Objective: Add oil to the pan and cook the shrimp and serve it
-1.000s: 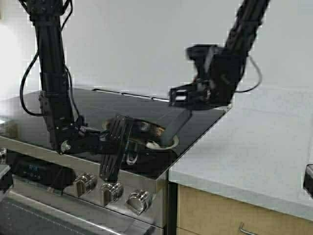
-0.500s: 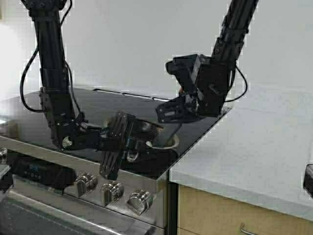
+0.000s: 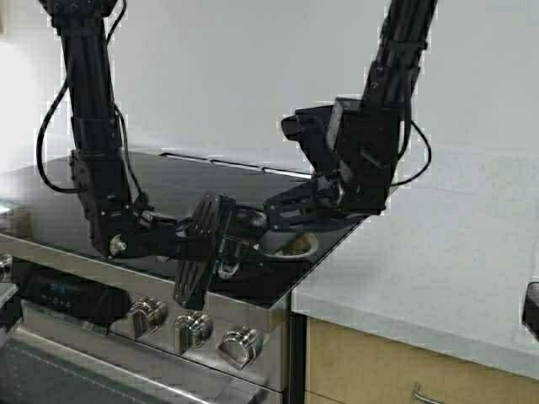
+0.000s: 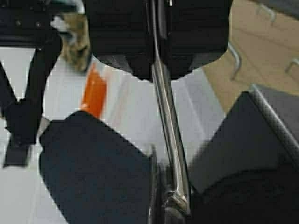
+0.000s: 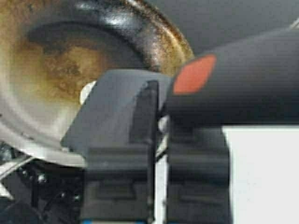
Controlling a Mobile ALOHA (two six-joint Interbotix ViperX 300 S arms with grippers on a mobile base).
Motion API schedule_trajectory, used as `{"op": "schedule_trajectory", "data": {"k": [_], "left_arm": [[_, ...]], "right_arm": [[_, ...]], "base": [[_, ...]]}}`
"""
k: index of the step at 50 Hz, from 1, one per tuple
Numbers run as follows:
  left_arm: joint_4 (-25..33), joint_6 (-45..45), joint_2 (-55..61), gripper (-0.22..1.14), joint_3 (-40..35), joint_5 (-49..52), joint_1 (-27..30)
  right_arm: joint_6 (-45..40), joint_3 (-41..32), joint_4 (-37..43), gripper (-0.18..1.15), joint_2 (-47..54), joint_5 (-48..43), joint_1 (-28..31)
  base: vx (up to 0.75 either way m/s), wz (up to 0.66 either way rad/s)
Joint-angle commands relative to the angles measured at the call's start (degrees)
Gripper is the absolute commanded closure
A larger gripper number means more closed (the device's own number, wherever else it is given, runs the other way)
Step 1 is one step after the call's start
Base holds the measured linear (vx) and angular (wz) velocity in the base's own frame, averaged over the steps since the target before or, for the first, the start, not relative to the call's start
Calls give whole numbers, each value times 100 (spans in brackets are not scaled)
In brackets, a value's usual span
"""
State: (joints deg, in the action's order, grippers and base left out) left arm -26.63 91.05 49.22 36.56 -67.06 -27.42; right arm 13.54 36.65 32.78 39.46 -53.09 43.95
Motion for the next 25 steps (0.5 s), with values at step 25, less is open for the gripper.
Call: {"op": "schedule_trajectory", "data": {"k": [25], "left_arm": [[53, -264, -475, 89, 141, -62, 79]], "right_arm": [[158, -686, 738, 90, -536, 167, -905]], "base": [[0, 0]]}}
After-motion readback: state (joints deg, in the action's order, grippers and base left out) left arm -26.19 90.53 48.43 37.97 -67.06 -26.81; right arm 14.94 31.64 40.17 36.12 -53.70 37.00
